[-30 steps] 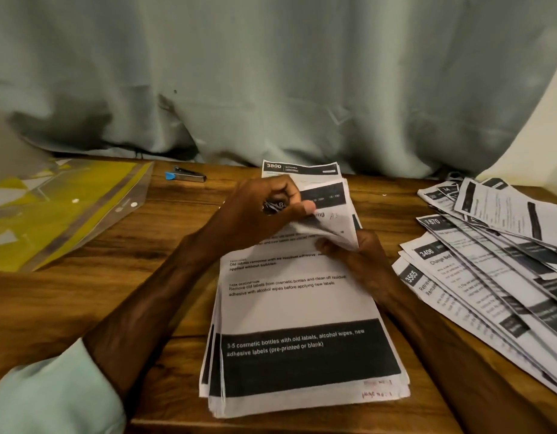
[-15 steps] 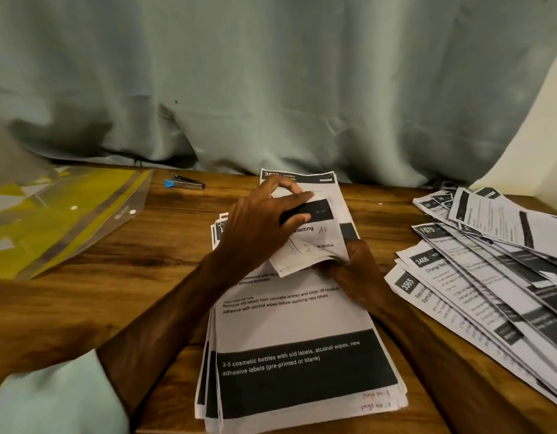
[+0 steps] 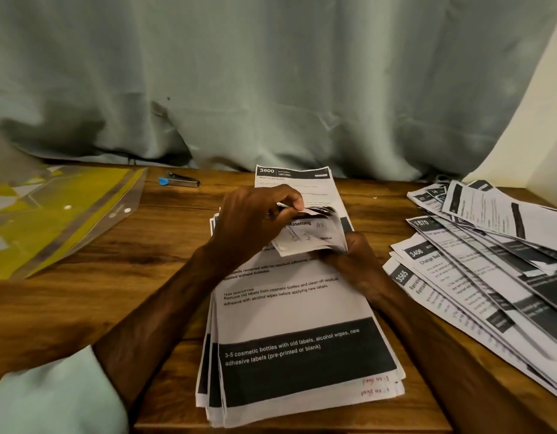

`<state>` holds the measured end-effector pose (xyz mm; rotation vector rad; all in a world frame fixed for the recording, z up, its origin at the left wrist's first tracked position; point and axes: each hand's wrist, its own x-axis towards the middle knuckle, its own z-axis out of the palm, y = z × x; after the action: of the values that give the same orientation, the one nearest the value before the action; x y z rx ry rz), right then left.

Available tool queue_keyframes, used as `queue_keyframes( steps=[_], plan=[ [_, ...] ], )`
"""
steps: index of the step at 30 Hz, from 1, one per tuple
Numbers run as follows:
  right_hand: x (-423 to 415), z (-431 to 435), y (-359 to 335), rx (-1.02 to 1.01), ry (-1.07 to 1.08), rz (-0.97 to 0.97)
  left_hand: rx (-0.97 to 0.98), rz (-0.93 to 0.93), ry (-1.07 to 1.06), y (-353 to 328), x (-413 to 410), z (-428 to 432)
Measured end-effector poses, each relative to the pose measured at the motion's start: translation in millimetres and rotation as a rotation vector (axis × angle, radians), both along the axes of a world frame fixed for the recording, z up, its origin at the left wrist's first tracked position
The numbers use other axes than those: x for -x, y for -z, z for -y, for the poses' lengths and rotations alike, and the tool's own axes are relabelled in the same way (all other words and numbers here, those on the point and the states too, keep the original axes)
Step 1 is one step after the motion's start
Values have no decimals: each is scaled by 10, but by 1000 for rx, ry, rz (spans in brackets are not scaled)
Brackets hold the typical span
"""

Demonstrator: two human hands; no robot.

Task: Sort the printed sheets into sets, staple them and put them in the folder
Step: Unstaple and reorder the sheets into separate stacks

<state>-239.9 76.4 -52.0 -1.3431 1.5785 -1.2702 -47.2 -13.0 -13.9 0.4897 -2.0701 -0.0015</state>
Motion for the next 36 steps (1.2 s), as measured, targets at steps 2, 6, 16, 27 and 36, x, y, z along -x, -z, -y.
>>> queue_keyframes(
  steps=[2, 6, 16, 27, 36],
  plan=[
    [-6, -8, -13, 3, 0, 14, 21, 28, 8, -18, -6, 2],
    [-5, -30, -41, 22, -12, 77, 28, 109, 68, -64, -43, 32],
    [35, 2, 3, 25, -46, -95, -356, 98, 187, -121, -64, -52],
    [20, 27, 67, 82, -82, -170, -148, 35, -31, 33, 28, 38],
    [43, 31, 63, 53, -42, -160, -145, 43, 56, 28, 18, 31]
  ],
)
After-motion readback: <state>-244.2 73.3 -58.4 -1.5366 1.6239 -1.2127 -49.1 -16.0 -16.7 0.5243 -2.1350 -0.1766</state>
